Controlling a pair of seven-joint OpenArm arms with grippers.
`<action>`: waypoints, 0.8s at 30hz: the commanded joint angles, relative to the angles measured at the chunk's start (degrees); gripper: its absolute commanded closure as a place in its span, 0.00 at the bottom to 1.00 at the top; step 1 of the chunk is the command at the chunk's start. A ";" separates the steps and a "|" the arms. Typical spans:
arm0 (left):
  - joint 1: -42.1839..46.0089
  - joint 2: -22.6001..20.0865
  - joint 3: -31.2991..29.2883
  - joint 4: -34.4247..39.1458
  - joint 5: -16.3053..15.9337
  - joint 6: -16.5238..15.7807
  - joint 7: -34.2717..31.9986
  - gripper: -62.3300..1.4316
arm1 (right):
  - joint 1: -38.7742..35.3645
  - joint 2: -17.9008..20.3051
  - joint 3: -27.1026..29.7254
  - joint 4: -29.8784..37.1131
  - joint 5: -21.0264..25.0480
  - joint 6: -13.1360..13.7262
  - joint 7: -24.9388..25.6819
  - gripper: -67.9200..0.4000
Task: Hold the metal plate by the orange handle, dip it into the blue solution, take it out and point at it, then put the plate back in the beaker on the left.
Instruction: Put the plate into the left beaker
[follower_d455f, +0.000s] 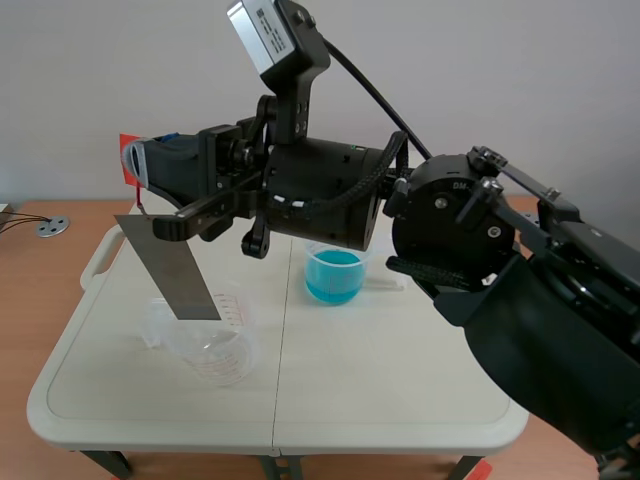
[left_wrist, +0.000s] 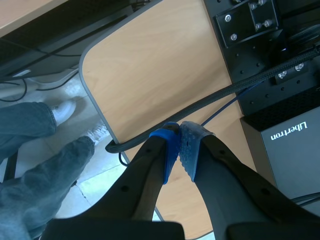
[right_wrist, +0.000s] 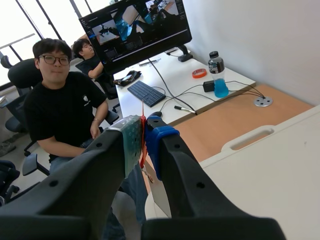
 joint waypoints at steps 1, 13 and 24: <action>0.46 -0.33 -0.35 0.17 -0.39 -0.13 -0.37 0.95 | 0.48 -0.31 -0.13 1.27 0.17 0.17 1.05 0.97; 0.48 -0.33 -0.35 0.17 -0.35 1.33 -0.83 0.95 | 0.02 -0.31 -0.09 1.22 -1.25 -0.11 1.01 0.97; 0.48 -0.33 -0.35 0.17 0.94 4.59 -1.07 0.95 | 0.04 -0.31 -0.09 0.17 -2.56 -1.97 1.75 0.97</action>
